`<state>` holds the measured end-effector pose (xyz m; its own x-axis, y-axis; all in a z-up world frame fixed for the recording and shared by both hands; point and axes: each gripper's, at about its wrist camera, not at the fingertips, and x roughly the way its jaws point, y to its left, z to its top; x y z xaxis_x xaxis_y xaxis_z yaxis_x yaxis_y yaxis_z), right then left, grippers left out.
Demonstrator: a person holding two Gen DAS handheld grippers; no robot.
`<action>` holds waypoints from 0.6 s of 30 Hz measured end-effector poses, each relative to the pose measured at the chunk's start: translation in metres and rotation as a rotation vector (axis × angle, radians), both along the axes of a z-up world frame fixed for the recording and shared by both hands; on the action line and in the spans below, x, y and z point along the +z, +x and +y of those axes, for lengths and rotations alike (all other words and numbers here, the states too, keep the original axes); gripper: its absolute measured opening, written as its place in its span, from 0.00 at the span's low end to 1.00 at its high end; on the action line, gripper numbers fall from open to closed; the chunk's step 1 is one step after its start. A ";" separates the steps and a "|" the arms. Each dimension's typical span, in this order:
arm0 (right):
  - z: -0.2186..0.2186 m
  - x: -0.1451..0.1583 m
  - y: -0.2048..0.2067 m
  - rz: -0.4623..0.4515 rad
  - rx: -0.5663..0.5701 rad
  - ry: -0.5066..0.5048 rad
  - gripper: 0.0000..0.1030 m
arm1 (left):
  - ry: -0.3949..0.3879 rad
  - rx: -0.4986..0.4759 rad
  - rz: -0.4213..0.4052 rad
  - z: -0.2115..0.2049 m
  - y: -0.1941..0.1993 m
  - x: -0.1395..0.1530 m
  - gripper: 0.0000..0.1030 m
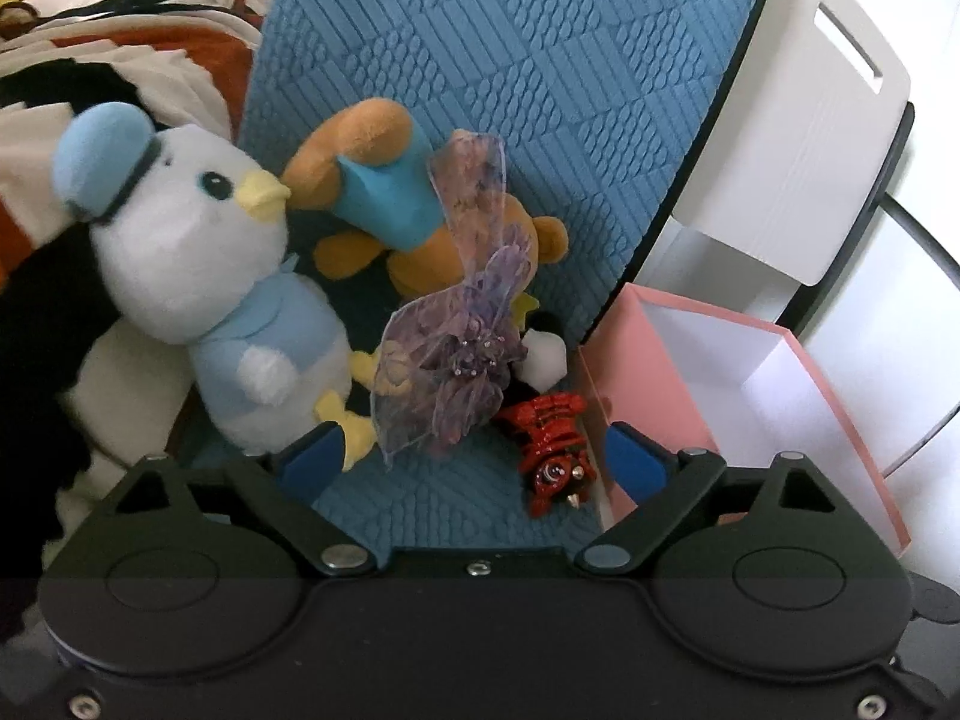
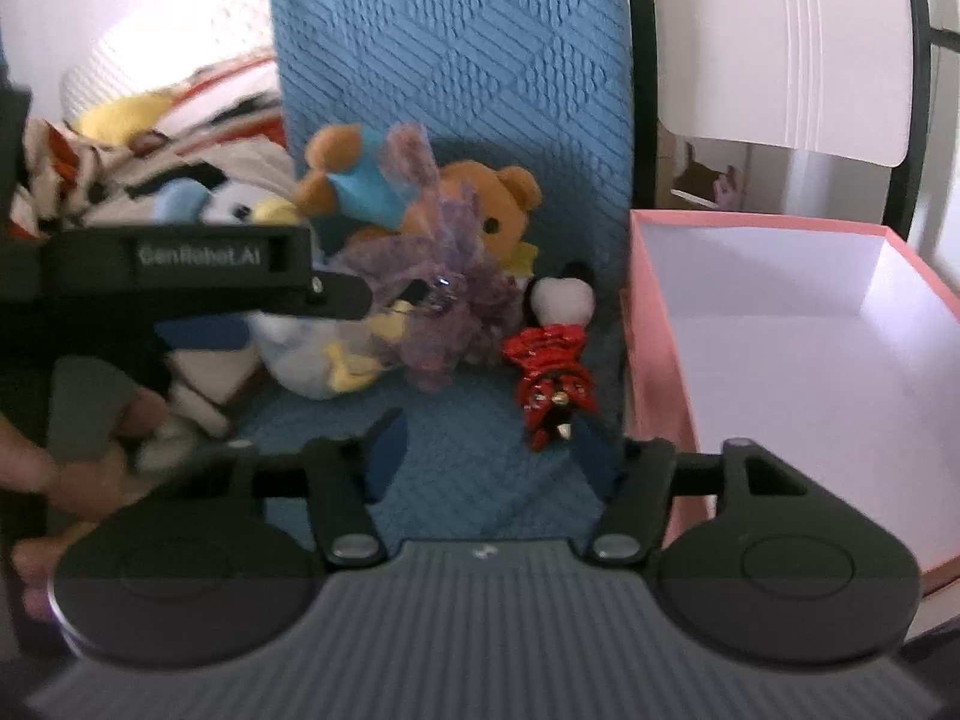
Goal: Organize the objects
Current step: 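Grasp the red robot figure with the right tool while the left tool grasps the purple bow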
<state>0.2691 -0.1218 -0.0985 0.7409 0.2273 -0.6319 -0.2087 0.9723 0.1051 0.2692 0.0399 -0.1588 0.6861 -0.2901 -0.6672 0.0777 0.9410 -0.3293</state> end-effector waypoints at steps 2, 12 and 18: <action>0.003 -0.008 0.010 0.007 -0.004 0.003 0.57 | 0.002 -0.019 0.006 -0.002 0.011 -0.006 0.82; 0.016 -0.049 0.081 0.005 -0.093 -0.058 0.57 | 0.048 -0.113 0.110 -0.022 0.076 -0.047 0.52; 0.022 -0.078 0.112 0.041 -0.066 -0.143 0.56 | 0.130 -0.132 0.154 -0.030 0.103 -0.068 0.41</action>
